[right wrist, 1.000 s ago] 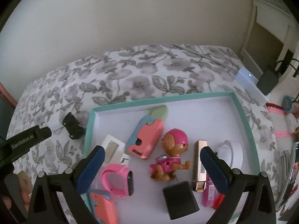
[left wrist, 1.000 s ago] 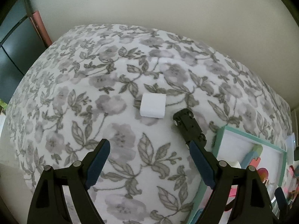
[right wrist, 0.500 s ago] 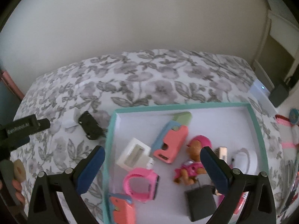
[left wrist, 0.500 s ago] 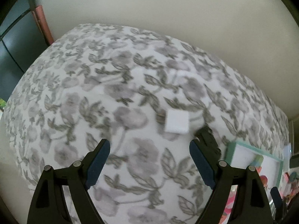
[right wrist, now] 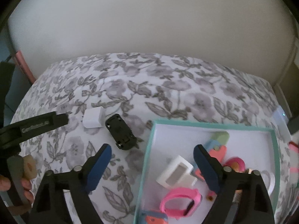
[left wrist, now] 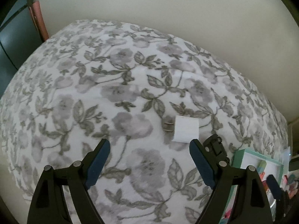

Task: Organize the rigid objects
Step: 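Grasp the white charger plug with the left tool while the right tool grasps the black toy car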

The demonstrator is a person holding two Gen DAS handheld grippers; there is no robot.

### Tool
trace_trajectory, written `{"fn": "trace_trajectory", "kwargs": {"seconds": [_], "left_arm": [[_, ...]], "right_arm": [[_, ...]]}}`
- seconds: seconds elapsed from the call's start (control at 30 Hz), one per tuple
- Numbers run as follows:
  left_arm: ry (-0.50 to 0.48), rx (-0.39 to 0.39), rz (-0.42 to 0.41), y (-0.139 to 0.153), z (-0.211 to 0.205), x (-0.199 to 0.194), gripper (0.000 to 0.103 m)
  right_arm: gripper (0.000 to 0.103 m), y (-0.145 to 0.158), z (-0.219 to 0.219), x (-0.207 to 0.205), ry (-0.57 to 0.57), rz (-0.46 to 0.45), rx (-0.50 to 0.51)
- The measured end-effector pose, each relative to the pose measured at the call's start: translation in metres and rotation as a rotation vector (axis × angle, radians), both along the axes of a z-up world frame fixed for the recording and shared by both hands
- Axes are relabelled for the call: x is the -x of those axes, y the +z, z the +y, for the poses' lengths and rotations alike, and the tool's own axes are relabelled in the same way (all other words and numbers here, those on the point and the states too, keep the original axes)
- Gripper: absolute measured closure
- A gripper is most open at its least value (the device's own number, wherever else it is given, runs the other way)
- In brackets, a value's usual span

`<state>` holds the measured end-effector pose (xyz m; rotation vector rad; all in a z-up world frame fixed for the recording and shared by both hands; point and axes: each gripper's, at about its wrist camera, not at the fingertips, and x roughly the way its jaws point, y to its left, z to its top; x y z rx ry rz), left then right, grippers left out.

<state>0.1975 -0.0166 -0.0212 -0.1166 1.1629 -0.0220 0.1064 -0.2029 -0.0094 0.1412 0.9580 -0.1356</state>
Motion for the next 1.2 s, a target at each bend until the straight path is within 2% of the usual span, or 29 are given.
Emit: {"fn": "trace_trajectory", "kwargs": {"seconds": [0.13,0.3,0.37,0.43,0.8,0.93,1.07,1.1,1.2], "left_arm": [[-0.034,0.036,-0.001,-0.005,-0.006,-0.013,0.016],[-0.067,0.071,0.025,-0.017,-0.013,-0.028,0.016],[-0.075,0.061,0.031,-0.020,-0.016,-0.033,0.016],[-0.095,0.056,0.038,-0.024,-0.019,-0.037,0.016],[-0.165,0.032,0.071,-0.054,-0.038,-0.050,0.016],[-0.179,0.027,0.076,-0.060,-0.042,-0.054,0.016],[-0.188,0.013,0.073,-0.063,-0.046,-0.055,0.020],[-0.191,0.009,0.071,-0.063,-0.046,-0.055,0.027],[-0.202,0.004,0.062,-0.061,-0.047,-0.055,0.037]], "right_arm": [[0.025,-0.003,0.010,-0.013,0.051,0.000,-0.001],[0.032,-0.011,0.026,-0.033,0.127,0.023,0.012],[0.033,-0.015,0.032,-0.039,0.150,0.028,0.025],[0.039,-0.019,0.036,-0.044,0.170,0.043,0.035],[0.040,-0.046,0.040,-0.068,0.200,0.106,0.052],[0.043,-0.054,0.036,-0.074,0.189,0.124,0.025],[0.050,-0.061,0.036,-0.079,0.192,0.140,0.021],[0.050,-0.062,0.036,-0.079,0.192,0.145,0.020],[0.062,-0.066,0.036,-0.079,0.193,0.158,0.005]]}}
